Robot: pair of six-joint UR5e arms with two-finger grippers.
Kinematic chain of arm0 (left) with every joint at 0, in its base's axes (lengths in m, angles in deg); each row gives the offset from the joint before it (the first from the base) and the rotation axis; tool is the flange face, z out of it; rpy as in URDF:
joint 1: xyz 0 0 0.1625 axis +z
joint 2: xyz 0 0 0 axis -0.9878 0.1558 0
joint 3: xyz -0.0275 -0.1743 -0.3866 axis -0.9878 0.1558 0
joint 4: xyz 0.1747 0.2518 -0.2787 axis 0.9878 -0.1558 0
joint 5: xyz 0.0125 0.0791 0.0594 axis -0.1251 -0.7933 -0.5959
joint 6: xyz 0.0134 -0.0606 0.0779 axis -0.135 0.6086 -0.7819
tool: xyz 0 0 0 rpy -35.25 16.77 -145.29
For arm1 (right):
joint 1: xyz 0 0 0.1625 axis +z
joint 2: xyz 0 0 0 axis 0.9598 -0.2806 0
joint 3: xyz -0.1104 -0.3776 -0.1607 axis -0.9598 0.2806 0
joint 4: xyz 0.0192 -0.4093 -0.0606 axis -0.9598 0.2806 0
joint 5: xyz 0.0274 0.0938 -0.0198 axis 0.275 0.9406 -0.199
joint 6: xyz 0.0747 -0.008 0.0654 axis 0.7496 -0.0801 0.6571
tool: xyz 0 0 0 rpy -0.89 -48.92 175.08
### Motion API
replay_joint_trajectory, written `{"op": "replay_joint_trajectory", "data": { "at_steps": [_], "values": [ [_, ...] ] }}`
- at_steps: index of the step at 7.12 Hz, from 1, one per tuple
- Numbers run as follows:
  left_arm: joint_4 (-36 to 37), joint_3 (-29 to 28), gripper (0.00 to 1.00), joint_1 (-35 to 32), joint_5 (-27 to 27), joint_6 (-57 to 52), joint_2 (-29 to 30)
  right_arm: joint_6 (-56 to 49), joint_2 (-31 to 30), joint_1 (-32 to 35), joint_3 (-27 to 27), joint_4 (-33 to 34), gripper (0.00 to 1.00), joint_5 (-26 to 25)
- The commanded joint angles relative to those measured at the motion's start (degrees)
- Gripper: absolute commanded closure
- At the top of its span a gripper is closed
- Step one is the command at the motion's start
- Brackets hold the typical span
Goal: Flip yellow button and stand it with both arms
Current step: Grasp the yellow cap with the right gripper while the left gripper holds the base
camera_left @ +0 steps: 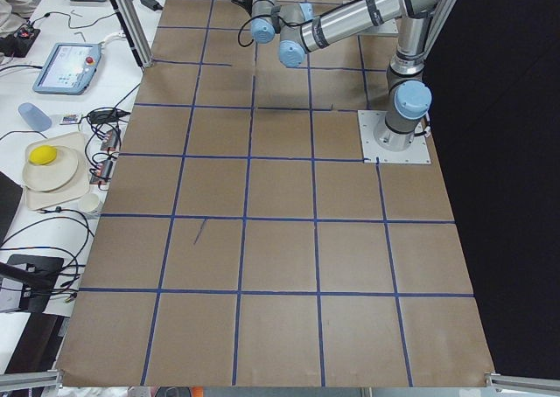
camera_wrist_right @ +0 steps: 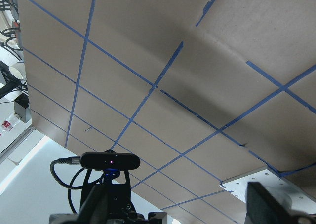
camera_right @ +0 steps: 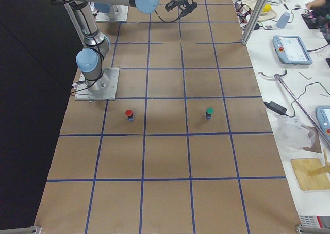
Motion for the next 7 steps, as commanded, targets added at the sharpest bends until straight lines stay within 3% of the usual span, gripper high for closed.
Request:
{"op": "replay_joint_trajectory", "data": {
  "at_steps": [1,7],
  "values": [
    [0.3,-1.2,0.86,-0.3,0.2,0.1,0.2,2.5,-0.1,-0.1,0.3,0.1,0.01,2.0],
    [0.3,-1.7,0.84,-0.8,-0.1,1.0,0.2,5.0,-2.8,-0.2,0.4,-1.4,0.04,3.9]
  ]
}}
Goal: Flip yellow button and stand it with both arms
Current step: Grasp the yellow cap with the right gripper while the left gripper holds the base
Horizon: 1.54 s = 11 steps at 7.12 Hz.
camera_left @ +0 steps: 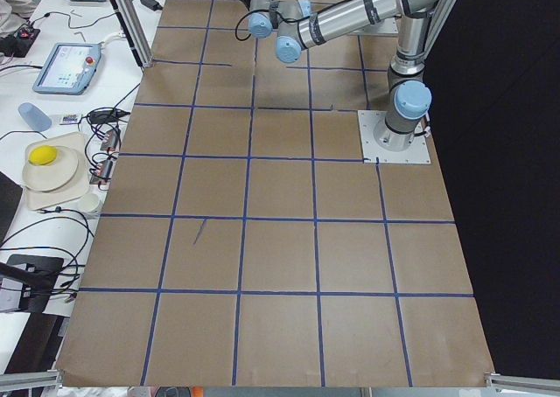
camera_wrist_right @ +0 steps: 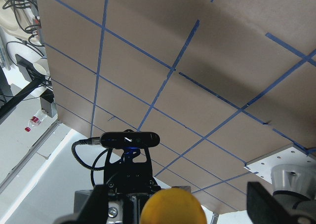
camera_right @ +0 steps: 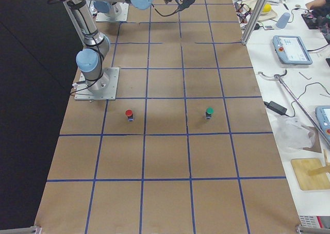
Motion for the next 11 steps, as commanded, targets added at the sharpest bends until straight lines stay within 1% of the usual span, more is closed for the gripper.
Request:
{"op": "replay_joint_trajectory", "data": {
  "at_steps": [1,2,3,5,6,7,9,10,11],
  "values": [
    [0.0,-0.3,0.84,0.0,-0.1,0.1,0.1,0.3,-1.5,0.0,-0.1,-2.1,0.09,0.0],
    [-0.1,-0.4,0.84,0.0,-0.1,0.1,0.1,0.3,-1.6,0.0,-0.1,-2.3,0.18,-0.1],
    [0.0,-0.4,0.84,0.0,-0.1,0.2,0.0,0.3,-1.6,0.0,-0.1,-2.2,0.22,-0.1],
    [0.0,-0.5,0.83,0.0,-0.1,0.9,0.0,0.3,-1.6,0.0,-0.1,-1.8,0.45,-0.1],
    [0.0,-0.4,0.83,0.0,-0.1,1.6,-0.1,0.3,-1.6,0.0,0.0,-1.8,0.53,0.2],
    [0.1,-0.3,0.83,0.0,-0.1,2.1,-0.3,0.3,-1.6,-0.1,0.7,-1.8,0.59,0.2],
    [0.1,-0.3,0.71,0.0,-0.2,2.5,-0.2,0.3,-1.6,0.0,1.1,-1.7,0.70,0.4],
    [0.1,-0.2,0.71,0.0,-0.2,2.6,-0.4,0.4,-1.6,-0.1,1.1,-1.6,0.71,0.4],
    [0.1,-0.2,0.61,0.0,-0.2,2.5,-0.4,0.5,-1.6,-0.1,1.1,-1.5,0.71,0.4]
  ]
}}
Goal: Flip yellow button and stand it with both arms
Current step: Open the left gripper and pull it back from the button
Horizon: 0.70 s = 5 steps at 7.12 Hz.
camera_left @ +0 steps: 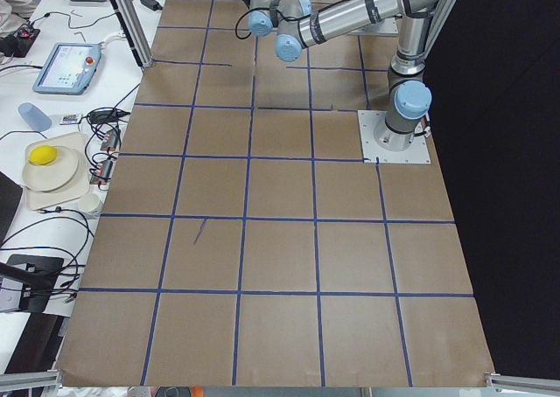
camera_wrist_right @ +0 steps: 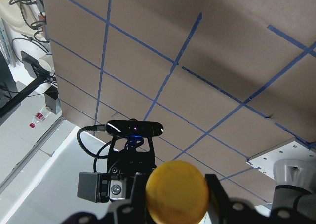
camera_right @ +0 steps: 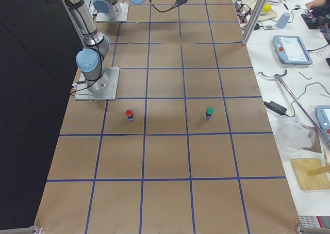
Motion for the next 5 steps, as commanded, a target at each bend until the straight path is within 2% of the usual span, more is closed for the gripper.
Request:
{"op": "replay_joint_trajectory", "data": {
  "at_steps": [1,2,3,4,5],
  "values": [
    [0.0,0.0,0.11,0.0,-0.1,0.0,0.0,0.8,0.0,0.0,0.1,0.2,0.71,0.1],
    [0.1,-0.1,0.01,0.0,0.0,0.3,0.0,0.8,0.0,0.0,0.1,0.2,0.71,0.1],
    [0.9,-0.2,0.00,0.0,0.0,1.8,0.0,0.8,0.0,0.0,0.1,0.2,0.72,0.1],
    [6.0,-0.2,0.00,0.1,-0.5,6.6,0.1,0.7,0.0,0.0,0.2,0.5,0.73,0.0],
    [13.1,-2.0,0.00,0.4,-6.6,15.6,0.0,-0.2,0.0,-0.9,0.1,2.8,0.73,-1.7]
  ]
}}
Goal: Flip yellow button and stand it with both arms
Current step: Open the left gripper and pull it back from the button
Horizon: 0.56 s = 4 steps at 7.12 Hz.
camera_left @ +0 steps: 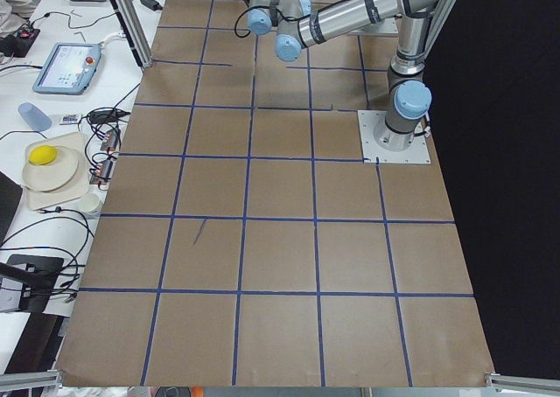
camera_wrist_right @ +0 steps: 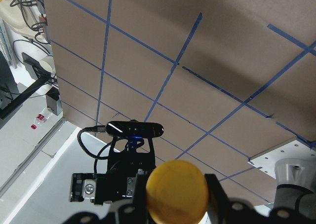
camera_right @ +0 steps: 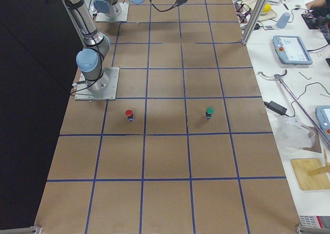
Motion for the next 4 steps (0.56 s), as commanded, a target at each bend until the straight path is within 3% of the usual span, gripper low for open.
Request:
{"op": "replay_joint_trajectory", "data": {
  "at_steps": [1,3,4],
  "values": [
    [12.3,-4.3,0.00,0.5,-13.5,14.4,0.2,-1.9,0.1,-3.1,-0.1,3.4,0.73,-2.9],
    [11.8,-9.9,0.00,-0.1,-30.7,15.0,-0.2,-10.6,0.2,-6.3,-0.1,3.6,0.73,-5.7],
    [11.4,-12.5,0.00,-0.8,-39.0,14.6,-0.2,-22.5,0.2,-8.3,-0.5,2.6,0.73,-11.7]
  ]
}}
